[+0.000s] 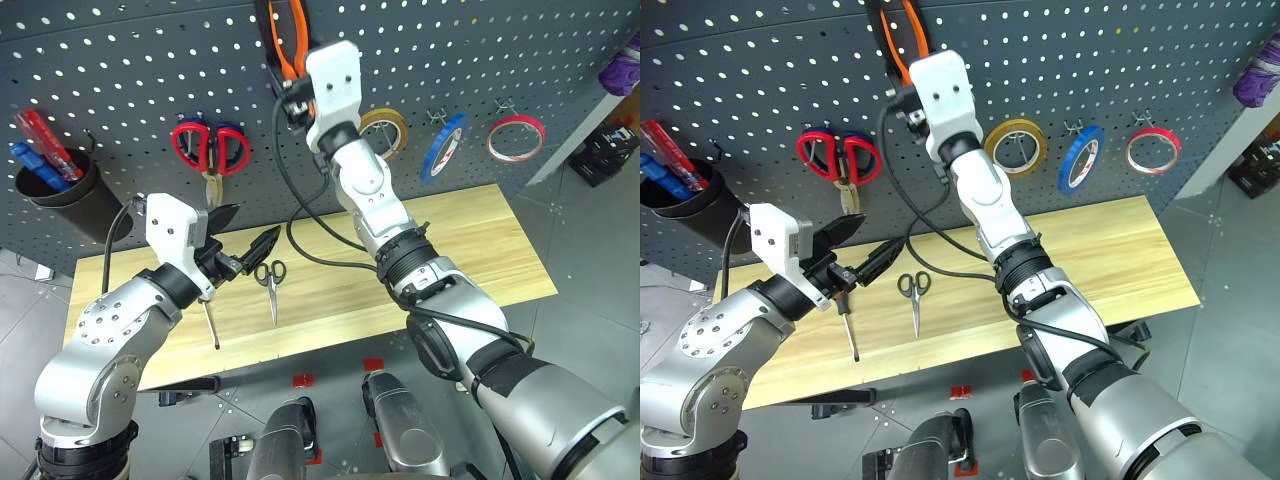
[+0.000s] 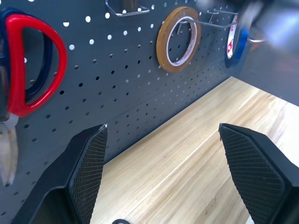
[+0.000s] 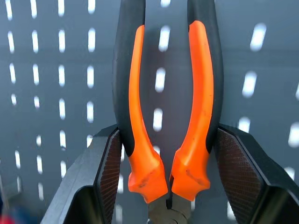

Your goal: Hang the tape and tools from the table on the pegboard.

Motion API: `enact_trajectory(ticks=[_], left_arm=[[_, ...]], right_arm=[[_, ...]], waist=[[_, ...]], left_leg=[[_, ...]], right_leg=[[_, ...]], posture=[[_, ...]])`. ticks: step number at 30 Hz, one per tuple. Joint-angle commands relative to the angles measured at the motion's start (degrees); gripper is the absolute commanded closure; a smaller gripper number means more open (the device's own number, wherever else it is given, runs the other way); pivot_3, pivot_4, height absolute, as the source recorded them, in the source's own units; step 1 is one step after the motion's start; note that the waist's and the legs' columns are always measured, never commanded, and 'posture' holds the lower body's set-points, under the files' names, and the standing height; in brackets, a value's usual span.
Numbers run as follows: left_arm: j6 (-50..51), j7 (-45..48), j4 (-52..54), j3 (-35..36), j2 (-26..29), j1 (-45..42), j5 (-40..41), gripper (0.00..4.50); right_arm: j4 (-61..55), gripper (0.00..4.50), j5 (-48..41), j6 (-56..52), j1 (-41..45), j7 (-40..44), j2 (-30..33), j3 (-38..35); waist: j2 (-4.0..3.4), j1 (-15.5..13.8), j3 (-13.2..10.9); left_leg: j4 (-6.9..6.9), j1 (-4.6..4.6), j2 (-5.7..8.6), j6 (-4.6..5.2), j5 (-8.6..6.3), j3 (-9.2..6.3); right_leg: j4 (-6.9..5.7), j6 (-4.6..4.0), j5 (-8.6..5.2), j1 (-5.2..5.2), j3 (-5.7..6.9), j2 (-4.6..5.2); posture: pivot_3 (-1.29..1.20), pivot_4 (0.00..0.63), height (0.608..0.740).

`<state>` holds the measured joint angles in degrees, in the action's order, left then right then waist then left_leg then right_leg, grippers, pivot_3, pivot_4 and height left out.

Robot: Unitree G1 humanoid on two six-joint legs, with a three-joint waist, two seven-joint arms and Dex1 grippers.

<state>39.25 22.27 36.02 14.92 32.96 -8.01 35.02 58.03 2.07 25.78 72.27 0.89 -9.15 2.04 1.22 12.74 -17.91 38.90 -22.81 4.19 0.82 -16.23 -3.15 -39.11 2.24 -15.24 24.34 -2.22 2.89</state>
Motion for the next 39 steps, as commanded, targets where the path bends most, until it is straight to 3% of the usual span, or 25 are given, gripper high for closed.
enact_trajectory(ticks=[1, 6, 15, 17, 21, 29, 33, 39], left_arm=[[-2.25, 0.13, 0.47, 0.03, -0.19, 0.38, -1.26, 0.50], [-3.76, -0.42, -0.98, -0.66, -1.29, 0.83, -3.00, 0.50], [-3.21, -5.26, -4.37, -2.94, -3.68, 0.99, -9.29, 0.50], [-2.45, -5.61, -4.84, -3.12, -4.37, 1.24, -9.06, 0.50], [-2.04, -6.46, -6.22, -3.31, -5.58, 1.15, -9.77, 0.00], [11.36, -14.50, -7.96, -7.73, -7.80, -0.56, -13.38, 0.00], [14.73, -18.82, -11.42, -12.05, -13.04, -0.36, -16.28, 0.00], [15.50, -22.67, -19.03, -12.88, -19.21, -1.42, -19.52, 0.00]], right_arm=[[-0.16, 1.84, 2.29, 2.76, -1.74, -1.04, -0.52, 1.50], [-1.27, 1.84, 3.73, 2.02, -4.26, -0.87, -0.48, 2.51], [-7.49, 1.84, 0.96, -8.83, -10.09, 3.82, -0.75, 1.74], [-10.55, 1.11, 0.73, -11.02, -11.96, 4.58, -0.22, 2.03], [-18.01, 0.04, 0.35, -15.95, -15.91, 6.70, 1.07, 2.56], [-36.69, 0.04, -1.67, -33.99, -25.16, 14.83, 4.14, 4.94], [-54.67, 0.04, -6.93, -50.86, -34.15, 27.43, 10.68, 10.39], [-70.01, 0.04, -14.28, -66.23, -39.14, 37.12, 20.02, 13.27]], waist=[[0.00, -0.41, 0.00], [0.01, -0.59, 0.00], [0.04, -0.71, 0.04], [0.07, -0.77, 0.06], [0.06, -1.16, 0.04], [0.09, -1.49, 0.06], [0.10, -1.87, 0.06], [0.13, -1.73, 0.05]], left_leg=[[0.00, 0.00, -0.02, -0.01, 0.01, -0.01], [0.00, -0.05, -0.01, -0.04, 0.02, 0.02], [-0.01, 0.03, -0.04, -0.03, 0.01, 0.00], [-0.01, 0.03, -0.04, -0.02, 0.01, 0.00], [-0.01, -0.05, -0.05, -0.02, 0.01, -0.01], [-0.01, -0.10, -0.06, -0.03, 0.01, -0.01], [-0.02, -0.14, -0.01, 0.00, -0.02, -0.06], [0.00, -0.15, 0.04, 0.24, -0.16, -0.04]], right_leg=[[0.00, 0.00, 0.00, 0.01, 0.02, -0.01], [0.03, -0.02, 0.02, 0.06, 0.02, -0.01], [0.04, -0.04, 0.02, -0.02, 0.07, -0.01], [0.04, -0.04, 0.02, -0.04, 0.08, -0.01], [0.03, -0.04, 0.02, 0.03, 0.10, -0.01], [0.03, -0.03, 0.03, 0.09, 0.11, -0.01], [0.08, -0.03, 0.03, 0.06, 0.11, 0.01], [0.14, -0.01, 0.02, 0.07, 0.10, 0.07]], posture=[[-0.19, 0.307, 0.740], [-0.21, 0.303, 0.740], [-0.23, 0.298, 0.740], [-0.23, 0.298, 0.740], [-0.25, 0.298, 0.740], [-0.25, 0.299, 0.740], [-0.26, 0.301, 0.740], [-0.29, 0.307, 0.740]])
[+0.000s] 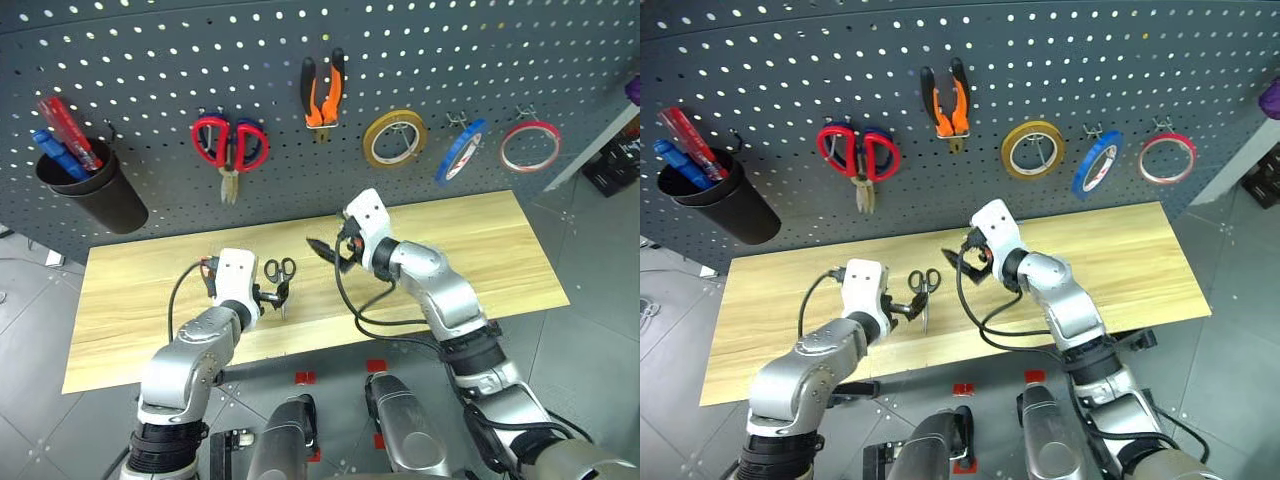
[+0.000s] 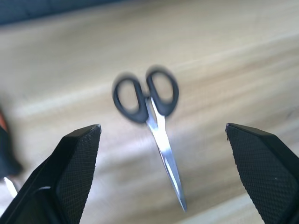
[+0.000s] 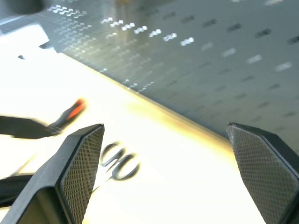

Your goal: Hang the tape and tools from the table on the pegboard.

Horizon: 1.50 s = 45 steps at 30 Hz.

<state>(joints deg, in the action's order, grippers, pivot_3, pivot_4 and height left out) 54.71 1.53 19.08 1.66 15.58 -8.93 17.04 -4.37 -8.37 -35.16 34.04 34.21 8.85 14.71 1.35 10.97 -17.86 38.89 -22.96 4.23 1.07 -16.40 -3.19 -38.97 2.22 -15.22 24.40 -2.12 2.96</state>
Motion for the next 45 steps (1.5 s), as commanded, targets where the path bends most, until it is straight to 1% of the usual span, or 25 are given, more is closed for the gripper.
enact_trajectory(ticks=[1, 5, 7, 10, 12, 14, 17, 20, 26, 29, 32, 40, 42, 44, 45], left_arm=[[0.38, -2.94, -4.46, 1.35, -3.77, -1.45, -1.45, 0.00], [0.22, -4.55, -11.19, 2.02, -7.48, -5.18, -2.66, 0.00], [-0.65, -5.29, -14.72, 1.92, -8.40, -7.65, -3.81, 0.00], [-1.29, -5.89, -17.92, 4.82, -10.46, -9.97, -2.86, 0.00], [2.54, -7.34, -20.55, 3.28, -9.58, -12.20, -5.45, 0.00], [4.23, -7.66, -22.91, 3.57, -10.00, -13.45, -5.86, 0.00], [4.29, -7.84, -25.06, 6.04, -11.89, -13.90, -4.80, 0.00], [3.61, -6.82, -27.60, 4.41, -11.15, -14.40, -6.35, 0.00], [5.59, -6.48, -32.09, 8.46, -13.18, -15.70, -4.59, 0.00], [5.72, -5.97, -34.09, 10.03, -13.01, -16.14, -4.44, 0.00], [5.59, -5.05, -35.44, 9.88, -12.42, -16.52, -4.87, 0.58], [4.50, -1.85, -38.39, 7.72, -10.70, -17.60, -6.13, 3.12], [4.23, -0.99, -38.93, 7.10, -10.27, -17.62, -6.60, 3.71], [4.08, -0.44, -39.18, 6.67, -9.93, -17.46, -6.82, 4.41], [4.09, -0.21, -39.07, 6.48, -9.78, -17.22, -6.88, 4.46]], right_arm=[[-9.80, 0.04, -5.33, -7.80, -1.41, 5.38, 3.92, 0.69], [-14.06, 0.04, -8.27, -11.92, -1.72, 8.09, 7.96, 0.96], [-14.72, 0.04, -8.77, -12.43, -1.50, 8.33, 8.90, 1.14], [-15.01, 0.04, -9.14, -12.84, -1.33, 7.79, 9.14, 1.15], [-15.09, 0.04, -9.42, -13.04, -1.27, 7.54, 9.32, 1.04], [-15.11, 0.04, -9.76, -13.38, -1.26, 7.29, 9.55, 0.76], [-15.07, 0.04, -10.33, -13.77, -1.09, 7.40, 10.00, 0.31], [-14.73, 0.04, -10.96, -14.27, -0.64, 7.76, 10.63, -0.28], [-15.88, 0.04, -11.33, -14.07, -0.27, 8.83, 13.05, 0.94], [-16.99, 0.04, -12.08, -15.38, 0.17, 9.11, 13.98, 1.35], [-17.43, 0.00, -12.71, -16.82, 0.49, 9.21, 14.44, 1.34], [-16.08, 0.00, -16.10, -23.86, 1.69, 8.68, 14.86, -0.72], [-15.47, 0.00, -16.59, -24.80, 1.85, 8.63, 15.29, -1.08], [-15.17, 0.00, -16.88, -25.09, 1.91, 8.80, 15.83, -1.09], [-15.27, 0.00, -17.13, -25.18, 1.86, 9.05, 16.18, -1.08]], waist=[[0.01, 0.02, 0.00], [0.03, 0.00, -0.01], [0.05, 0.06, -0.01], [0.06, 0.27, -0.01], [0.06, 0.29, -0.01], [0.07, 0.29, -0.02], [0.08, 0.22, -0.01], [0.08, 0.23, -0.01], [0.05, 0.27, 0.07], [0.04, 0.28, 0.12], [-0.07, 0.32, 0.24], [-0.17, 0.18, 0.44], [-0.18, 0.16, 0.51], [-0.20, 0.17, 0.64], [-0.21, 0.21, 0.69]], left_leg=[[0.00, 0.00, -0.03, 0.02, -0.01, -0.01], [0.06, 0.04, -0.10, -0.01, 0.02, -0.08], [0.07, 0.04, -0.09, -0.01, 0.02, -0.07], [0.06, 0.03, -0.08, -0.01, 0.02, -0.05], [0.06, 0.02, -0.09, -0.02, 0.02, -0.01], [0.06, 0.02, -0.08, -0.02, 0.02, -0.02], [0.06, 0.04, -0.06, -0.02, 0.02, -0.01], [0.07, 0.07, -0.07, -0.02, 0.02, -0.02], [0.07, 0.19, -0.06, -0.02, 0.02, -0.02], [0.07, 0.22, -0.06, -0.02, 0.03, -0.02], [0.07, 0.29, -0.07, -0.02, 0.03, -0.02], [0.07, 0.30, -0.05, -0.03, 0.03, -0.03], [0.07, 0.30, -0.02, -0.03, 0.03, -0.03], [0.07, 0.30, -0.01, -0.02, 0.03, -0.04], [0.07, 0.30, -0.01, -0.02, 0.03, -0.04]], right_leg=[[-0.01, 0.00, 0.00, -0.01, 0.04, -0.01], [-0.05, 0.06, 0.03, -0.11, 0.18, -0.03], [-0.04, 0.08, 0.04, -0.12, 0.18, -0.03], [-0.01, 0.08, 0.04, -0.11, 0.16, -0.03], [0.01, 0.08, 0.04, -0.11, 0.15, -0.02], [0.01, 0.08, 0.04, -0.10, 0.16, -0.02], [0.00, 0.08, 0.04, -0.11, 0.15, 0.01], [-0.01, 0.09, 0.05, -0.14, 0.16, 0.01], [0.00, 0.12, 0.05, -0.29, 0.17, 0.01], [0.00, 0.13, 0.05, -0.32, 0.17, 0.01], [-0.01, 0.14, 0.05, -0.38, 0.19, 0.01], [0.01, 0.15, 0.06, -0.40, 0.20, 0.03], [0.02, 0.15, 0.06, -0.41, 0.19, 0.06], [0.03, 0.16, 0.06, -0.42, 0.20, 0.08], [0.03, 0.16, 0.06, -0.41, 0.20, 0.08]], posture=[[-0.30, 0.309, 0.740], [-0.32, 0.311, 0.740], [-0.32, 0.312, 0.740], [-0.33, 0.312, 0.740], [-0.33, 0.313, 0.740], [-0.33, 0.315, 0.740], [-0.34, 0.315, 0.740], [-0.34, 0.316, 0.740], [-0.36, 0.316, 0.740], [-0.36, 0.315, 0.740], [-0.37, 0.313, 0.740], [-0.38, 0.305, 0.740], [-0.38, 0.304, 0.740], [-0.38, 0.303, 0.740], [-0.38, 0.303, 0.740]])
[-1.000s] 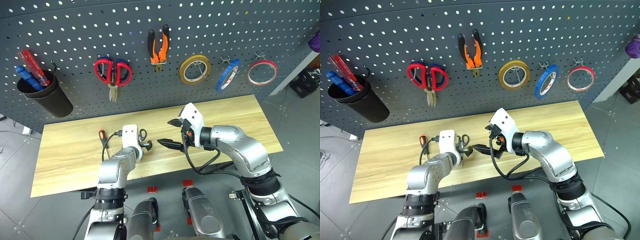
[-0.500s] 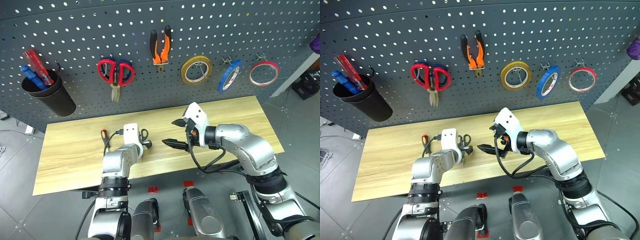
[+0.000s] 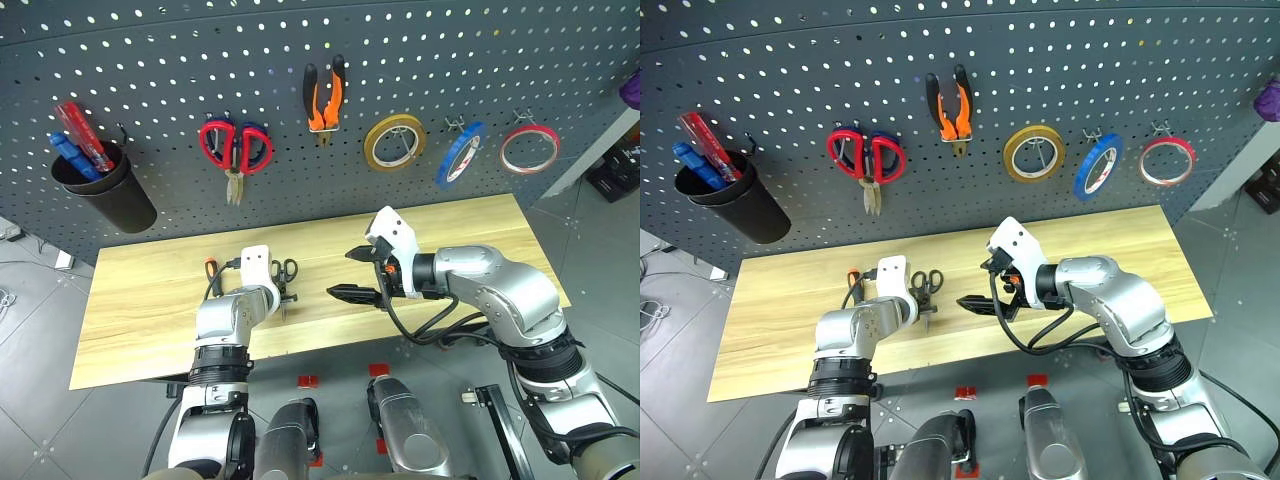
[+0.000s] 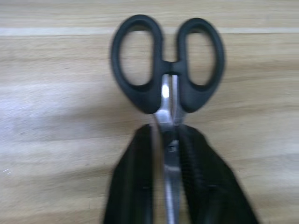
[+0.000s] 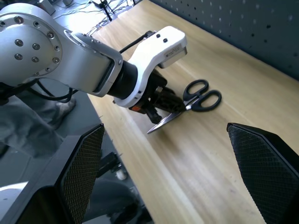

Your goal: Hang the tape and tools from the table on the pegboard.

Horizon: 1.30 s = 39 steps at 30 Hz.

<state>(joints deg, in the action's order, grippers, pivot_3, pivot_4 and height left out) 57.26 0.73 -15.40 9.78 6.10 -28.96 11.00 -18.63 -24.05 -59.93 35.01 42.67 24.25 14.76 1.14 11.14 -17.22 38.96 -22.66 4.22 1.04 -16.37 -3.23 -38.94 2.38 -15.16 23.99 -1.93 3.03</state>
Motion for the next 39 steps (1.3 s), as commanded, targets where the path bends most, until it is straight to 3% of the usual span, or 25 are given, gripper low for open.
enact_trajectory(ticks=[1, 9, 13, 16, 24, 32, 39], left_arm=[[1.54, 0.74, -4.48, -1.80, -0.18, 3.04, -0.87, 4.46], [-1.52, 1.79, 3.34, -1.17, 0.32, 7.21, -0.11, 4.46], [-8.57, 1.98, 16.35, 0.57, 0.21, 12.61, 0.87, 4.46], [-18.53, 3.00, 26.98, -3.88, 1.36, 20.93, -2.47, 4.46], [-28.17, 0.46, 40.16, -9.11, -1.86, 34.27, -5.50, 4.46], [-33.14, -1.91, 44.34, -9.15, -3.19, 32.86, -7.62, 4.46], [-31.53, -3.82, 49.24, -9.22, -3.43, 28.63, -9.13, 4.46]], right_arm=[[-1.10, 0.00, -1.65, -0.43, 0.86, 0.82, 1.06, -1.09], [-1.50, 0.00, -1.93, 1.39, 0.77, 1.20, 2.27, -0.86], [-3.12, 0.00, 2.25, 13.23, -0.25, 4.25, 5.34, 1.18], [-3.40, 0.00, 6.01, 22.08, -1.44, 5.78, 7.38, 2.66], [-2.75, 0.00, 12.29, 35.84, -2.52, 7.86, 8.90, 3.79], [0.21, 0.00, 16.24, 44.91, -0.26, 7.93, 7.68, 2.79], [2.84, 0.00, 18.04, 50.71, 1.04, 6.94, 6.33, 1.38]], waist=[[-0.02, 0.08, 0.07], [-0.02, 0.26, 0.12], [0.07, 0.80, 0.07], [0.25, 1.08, -0.03], [0.51, 1.00, -0.18], [0.60, 0.73, -0.23], [0.68, 0.57, -0.28]], left_leg=[[-0.01, 0.00, 0.00, 0.00, 0.00, 0.00], [-0.02, -0.03, -0.01, 0.00, 0.00, 0.00], [-0.04, -0.19, -0.02, -0.01, 0.00, 0.02], [-0.04, -0.26, -0.04, -0.01, 0.00, 0.00], [-0.10, -0.27, -0.05, 0.07, -0.05, 0.02], [-0.10, -0.27, -0.06, 0.08, -0.05, 0.02], [-0.09, -0.29, -0.06, 0.09, -0.05, 0.02]], right_leg=[[0.00, 0.00, 0.00, 0.00, 0.00, 0.00], [0.02, 0.01, -0.01, 0.04, -0.01, -0.01], [0.07, 0.01, 0.00, 0.17, -0.03, -0.01], [0.09, 0.01, 0.00, 0.25, 0.00, -0.02], [0.31, 0.06, 0.03, 0.16, -0.06, -0.01], [0.33, 0.05, 0.03, 0.16, -0.03, -0.02], [0.32, 0.05, 0.04, 0.16, -0.03, -0.03]], posture=[[-0.38, 0.302, 0.740], [-0.38, 0.299, 0.740], [-0.38, 0.299, 0.740], [-0.37, 0.302, 0.740], [-0.36, 0.305, 0.740], [-0.35, 0.302, 0.740], [-0.35, 0.302, 0.740]])
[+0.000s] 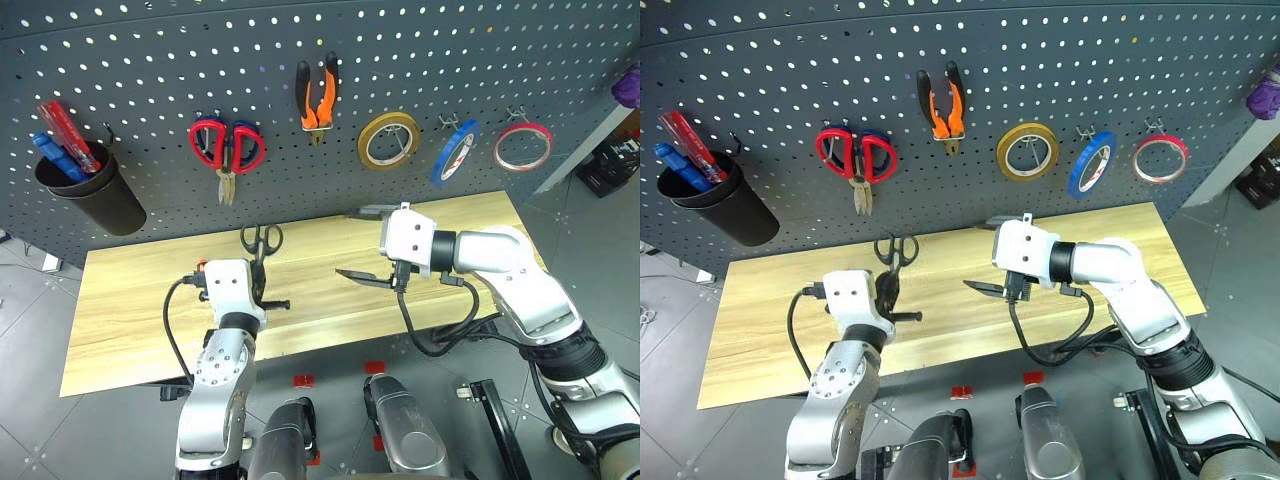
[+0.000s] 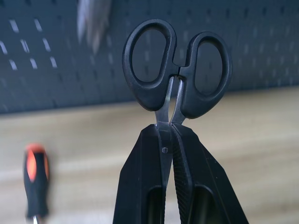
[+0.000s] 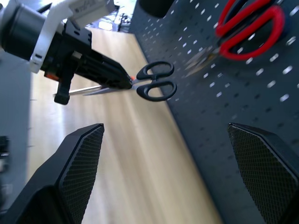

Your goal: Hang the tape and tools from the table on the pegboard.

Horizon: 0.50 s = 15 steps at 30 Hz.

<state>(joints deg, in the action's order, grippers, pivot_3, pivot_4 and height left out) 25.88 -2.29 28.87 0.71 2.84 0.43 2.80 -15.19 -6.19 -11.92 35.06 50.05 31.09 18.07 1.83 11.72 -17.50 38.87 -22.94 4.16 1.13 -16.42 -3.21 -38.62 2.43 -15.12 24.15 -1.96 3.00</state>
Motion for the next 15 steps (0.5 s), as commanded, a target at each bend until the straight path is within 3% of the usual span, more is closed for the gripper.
enact_trajectory(ticks=[1, 15], left_arm=[[-0.06, -0.78, 5.65, -0.36, -0.06, -1.05, -1.15, 4.46], [4.46, -2.51, 12.06, 1.59, 1.18, -6.00, -4.49, 4.46]], right_arm=[[-0.39, 0.00, 0.36, 3.29, 1.08, -0.54, -0.68, -2.08], [2.87, 0.00, 0.93, 6.56, 3.85, -2.68, -4.03, -3.54]], waist=[[0.00, -0.01, 0.00], [0.00, -0.19, 0.00]], left_leg=[[0.00, 0.00, 0.00, 0.00, 0.00, 0.01], [0.03, 0.01, 0.00, 0.03, -0.01, 0.03]], right_leg=[[0.01, 0.00, 0.00, 0.00, -0.01, 0.00], [-0.02, 0.00, 0.00, 0.00, -0.02, -0.01]], posture=[[-0.35, 0.302, 0.740], [-0.34, 0.296, 0.740]])
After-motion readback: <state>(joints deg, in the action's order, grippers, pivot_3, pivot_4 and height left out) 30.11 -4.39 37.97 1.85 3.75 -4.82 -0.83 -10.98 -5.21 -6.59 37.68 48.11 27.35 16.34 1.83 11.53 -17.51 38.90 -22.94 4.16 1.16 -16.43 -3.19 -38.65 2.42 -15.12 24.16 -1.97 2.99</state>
